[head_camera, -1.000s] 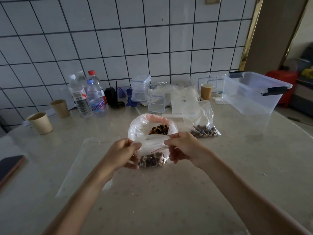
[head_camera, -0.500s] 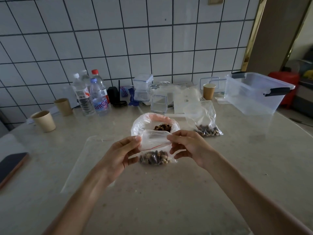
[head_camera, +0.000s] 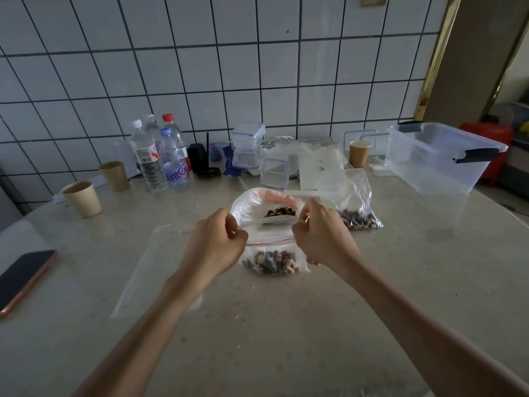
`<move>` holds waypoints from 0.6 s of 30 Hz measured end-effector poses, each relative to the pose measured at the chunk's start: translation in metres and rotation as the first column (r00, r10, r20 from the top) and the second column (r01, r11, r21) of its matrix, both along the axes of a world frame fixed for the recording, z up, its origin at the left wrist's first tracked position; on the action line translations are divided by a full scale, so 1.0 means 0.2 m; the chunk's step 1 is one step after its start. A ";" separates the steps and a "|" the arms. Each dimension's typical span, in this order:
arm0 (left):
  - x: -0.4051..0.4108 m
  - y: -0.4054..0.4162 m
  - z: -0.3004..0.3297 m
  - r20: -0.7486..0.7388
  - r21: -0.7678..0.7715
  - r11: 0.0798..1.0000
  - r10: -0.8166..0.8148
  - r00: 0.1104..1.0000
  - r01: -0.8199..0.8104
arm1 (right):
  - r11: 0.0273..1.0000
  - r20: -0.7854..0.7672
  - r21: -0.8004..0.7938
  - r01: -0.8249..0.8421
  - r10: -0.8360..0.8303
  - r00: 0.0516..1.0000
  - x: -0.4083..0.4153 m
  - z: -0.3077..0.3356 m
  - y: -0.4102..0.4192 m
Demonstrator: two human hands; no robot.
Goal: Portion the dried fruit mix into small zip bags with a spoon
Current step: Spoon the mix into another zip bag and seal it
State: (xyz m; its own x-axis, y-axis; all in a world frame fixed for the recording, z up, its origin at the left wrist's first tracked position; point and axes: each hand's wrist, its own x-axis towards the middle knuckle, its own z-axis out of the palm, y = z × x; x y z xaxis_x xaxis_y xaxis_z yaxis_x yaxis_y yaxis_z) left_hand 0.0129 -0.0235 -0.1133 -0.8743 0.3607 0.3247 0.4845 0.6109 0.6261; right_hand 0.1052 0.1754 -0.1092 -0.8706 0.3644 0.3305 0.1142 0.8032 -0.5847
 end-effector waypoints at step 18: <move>0.01 -0.05 0.09 0.571 0.440 0.876 -0.442 0.691 0.197 | 0.554 -0.074 -0.823 -0.127 0.116 0.990 0.08 0.02 0.08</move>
